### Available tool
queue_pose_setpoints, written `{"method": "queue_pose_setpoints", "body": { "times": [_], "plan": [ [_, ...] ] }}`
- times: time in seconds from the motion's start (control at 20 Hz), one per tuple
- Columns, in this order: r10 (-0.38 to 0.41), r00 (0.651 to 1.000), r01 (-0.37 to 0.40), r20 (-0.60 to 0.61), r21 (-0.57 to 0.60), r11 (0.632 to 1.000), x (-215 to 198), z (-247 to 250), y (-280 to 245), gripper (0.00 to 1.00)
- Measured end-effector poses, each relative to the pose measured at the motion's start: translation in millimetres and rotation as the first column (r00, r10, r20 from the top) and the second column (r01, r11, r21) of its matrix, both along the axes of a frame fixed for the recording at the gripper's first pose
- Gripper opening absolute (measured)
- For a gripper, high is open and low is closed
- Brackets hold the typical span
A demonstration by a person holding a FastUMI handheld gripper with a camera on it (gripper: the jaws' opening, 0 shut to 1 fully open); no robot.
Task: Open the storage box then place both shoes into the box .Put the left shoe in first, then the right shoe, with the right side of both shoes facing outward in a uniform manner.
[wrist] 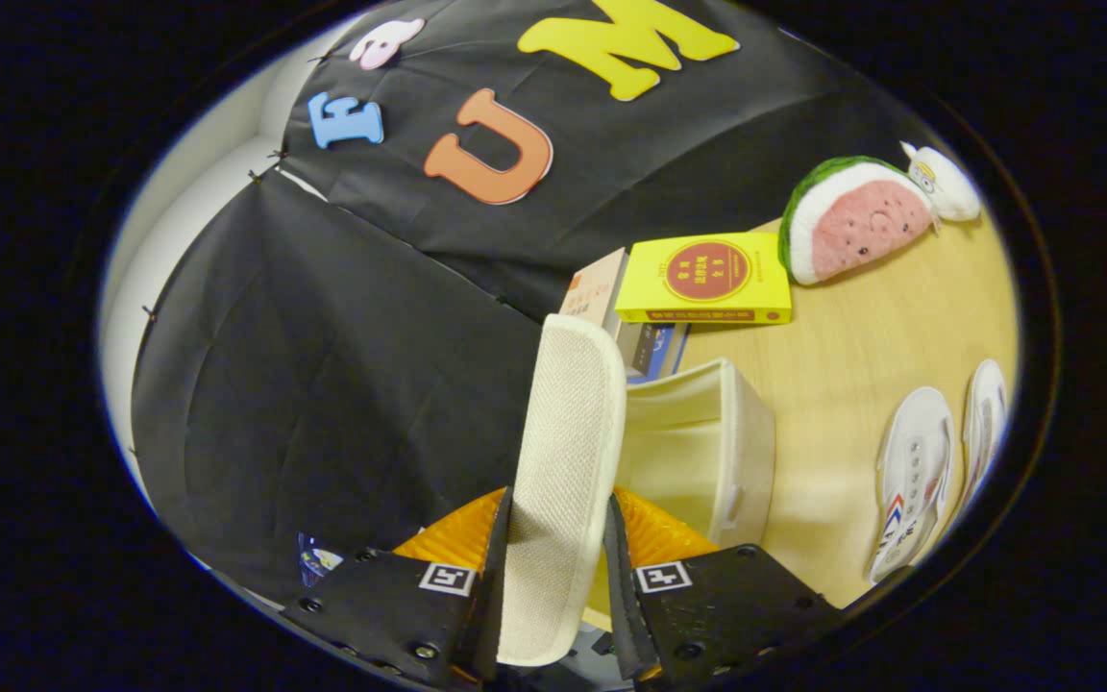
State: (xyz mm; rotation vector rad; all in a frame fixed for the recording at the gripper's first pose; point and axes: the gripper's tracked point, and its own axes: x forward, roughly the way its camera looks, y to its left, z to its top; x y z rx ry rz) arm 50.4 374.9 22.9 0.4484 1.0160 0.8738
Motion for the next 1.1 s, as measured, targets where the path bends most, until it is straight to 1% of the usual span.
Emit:
{"method": "queue_pose_setpoints", "body": {
  "times": [0.2,0.25,0.35,0.45,0.5,0.55,0.7,0.8,0.95,1.05,1.1],
  "plan": [
    [0.022,0.999,-0.019,0.047,-0.054,0.998,-20.3,26.5,49.3,0.46],
    [0.022,0.998,-0.018,0.053,-0.07,0.997,-23.8,27.4,60.8,0.46],
    [-0.002,0.998,0.008,0.057,-0.106,0.994,-27.1,28.6,82.0,0.46],
    [-0.034,0.997,0.044,0.076,-0.136,0.99,-23.1,28.9,101.7,0.51],
    [-0.033,0.996,0.043,0.079,-0.136,0.99,-26.2,28.1,115.3,0.54],
    [-0.021,0.997,0.03,0.074,-0.135,0.99,-34.2,32.1,124.4,0.56],
    [0.032,0.995,-0.018,0.093,-0.141,0.99,-57.1,35.5,153.5,0.78],
    [0.073,0.992,-0.057,0.107,-0.139,0.989,-76.0,40.7,168.8,0.78],
    [0.158,0.976,-0.142,0.149,-0.115,0.983,-106.6,54.4,189.3,0.84],
    [0.189,0.965,-0.169,0.184,-0.118,0.978,-119.0,55.4,191.5,0.88],
    [0.194,0.963,-0.174,0.188,-0.12,0.977,-124.2,54.5,190.0,0.88]
  ]
}}
